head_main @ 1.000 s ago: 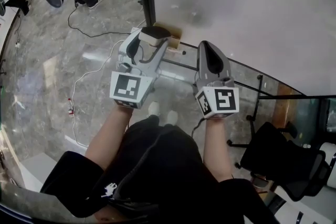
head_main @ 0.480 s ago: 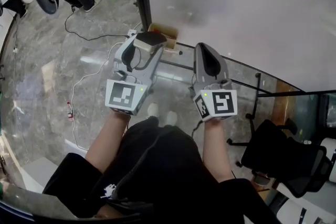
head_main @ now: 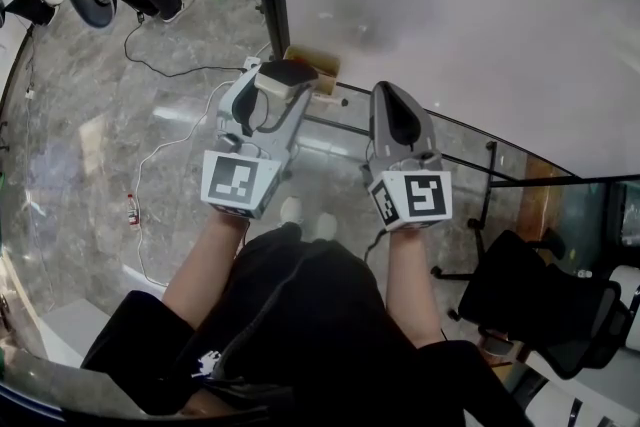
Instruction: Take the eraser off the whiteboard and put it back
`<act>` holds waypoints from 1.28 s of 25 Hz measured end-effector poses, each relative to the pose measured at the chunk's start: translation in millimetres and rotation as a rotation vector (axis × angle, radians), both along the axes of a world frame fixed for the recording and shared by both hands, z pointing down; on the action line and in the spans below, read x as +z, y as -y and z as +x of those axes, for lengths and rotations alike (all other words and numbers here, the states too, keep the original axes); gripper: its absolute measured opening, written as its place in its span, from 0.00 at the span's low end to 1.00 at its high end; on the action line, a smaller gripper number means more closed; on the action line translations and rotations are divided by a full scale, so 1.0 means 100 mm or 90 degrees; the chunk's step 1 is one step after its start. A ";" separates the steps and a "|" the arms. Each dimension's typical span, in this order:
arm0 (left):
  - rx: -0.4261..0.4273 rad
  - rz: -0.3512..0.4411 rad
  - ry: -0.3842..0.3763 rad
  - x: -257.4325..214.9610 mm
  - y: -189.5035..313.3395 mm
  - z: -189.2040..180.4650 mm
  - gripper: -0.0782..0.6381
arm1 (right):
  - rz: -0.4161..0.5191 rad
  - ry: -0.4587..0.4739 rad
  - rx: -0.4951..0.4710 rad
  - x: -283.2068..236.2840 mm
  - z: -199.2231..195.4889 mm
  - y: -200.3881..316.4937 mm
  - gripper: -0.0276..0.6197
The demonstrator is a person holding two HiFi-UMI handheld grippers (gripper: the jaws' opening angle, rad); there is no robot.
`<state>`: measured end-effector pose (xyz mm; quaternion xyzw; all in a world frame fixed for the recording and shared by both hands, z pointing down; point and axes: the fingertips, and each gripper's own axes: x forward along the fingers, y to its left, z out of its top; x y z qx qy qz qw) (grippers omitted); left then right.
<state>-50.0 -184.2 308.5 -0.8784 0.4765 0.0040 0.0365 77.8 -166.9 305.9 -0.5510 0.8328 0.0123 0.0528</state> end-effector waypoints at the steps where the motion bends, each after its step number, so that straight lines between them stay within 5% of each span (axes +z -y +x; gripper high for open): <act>1: 0.000 0.000 0.001 0.00 0.00 0.00 0.50 | 0.000 0.000 0.000 0.00 0.00 0.00 0.06; 32: 0.003 -0.036 0.037 0.40 0.46 0.17 0.50 | -0.018 -0.015 0.011 0.11 0.01 0.14 0.06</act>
